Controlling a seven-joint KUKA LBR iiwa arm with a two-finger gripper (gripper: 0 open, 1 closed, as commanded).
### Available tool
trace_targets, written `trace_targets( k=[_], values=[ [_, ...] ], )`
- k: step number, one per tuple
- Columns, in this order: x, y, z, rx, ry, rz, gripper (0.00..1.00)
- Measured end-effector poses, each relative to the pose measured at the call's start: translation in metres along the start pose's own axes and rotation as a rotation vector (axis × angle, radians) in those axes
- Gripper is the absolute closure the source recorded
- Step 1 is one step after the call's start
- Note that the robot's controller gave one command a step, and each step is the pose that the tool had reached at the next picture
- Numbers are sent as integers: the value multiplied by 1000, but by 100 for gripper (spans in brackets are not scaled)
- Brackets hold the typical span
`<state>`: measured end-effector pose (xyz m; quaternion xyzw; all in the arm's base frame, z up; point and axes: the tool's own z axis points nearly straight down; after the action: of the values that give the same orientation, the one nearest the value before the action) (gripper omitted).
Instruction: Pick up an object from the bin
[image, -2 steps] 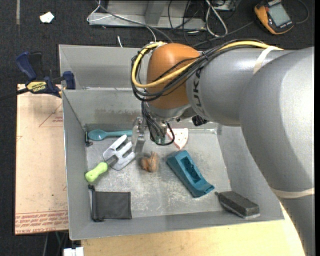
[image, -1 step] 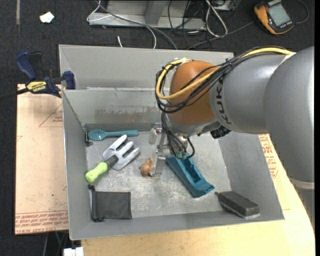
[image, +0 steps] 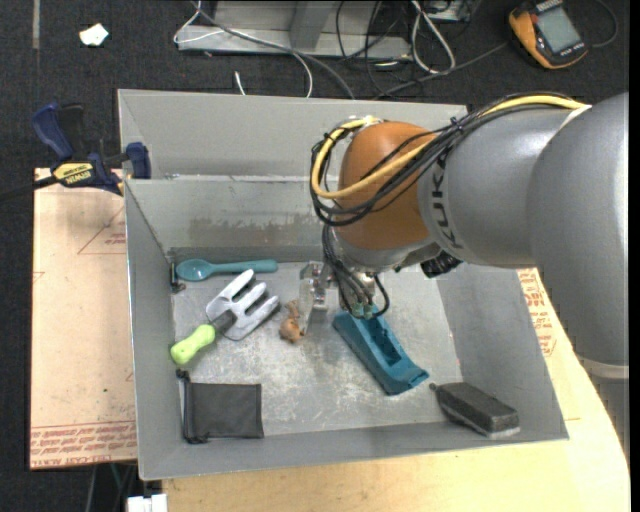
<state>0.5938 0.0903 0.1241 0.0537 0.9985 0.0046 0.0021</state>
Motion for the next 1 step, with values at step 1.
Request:
trace_targets(
  k=[1],
  values=[
    [0,0,0,0,-1,0,0]
  ],
)
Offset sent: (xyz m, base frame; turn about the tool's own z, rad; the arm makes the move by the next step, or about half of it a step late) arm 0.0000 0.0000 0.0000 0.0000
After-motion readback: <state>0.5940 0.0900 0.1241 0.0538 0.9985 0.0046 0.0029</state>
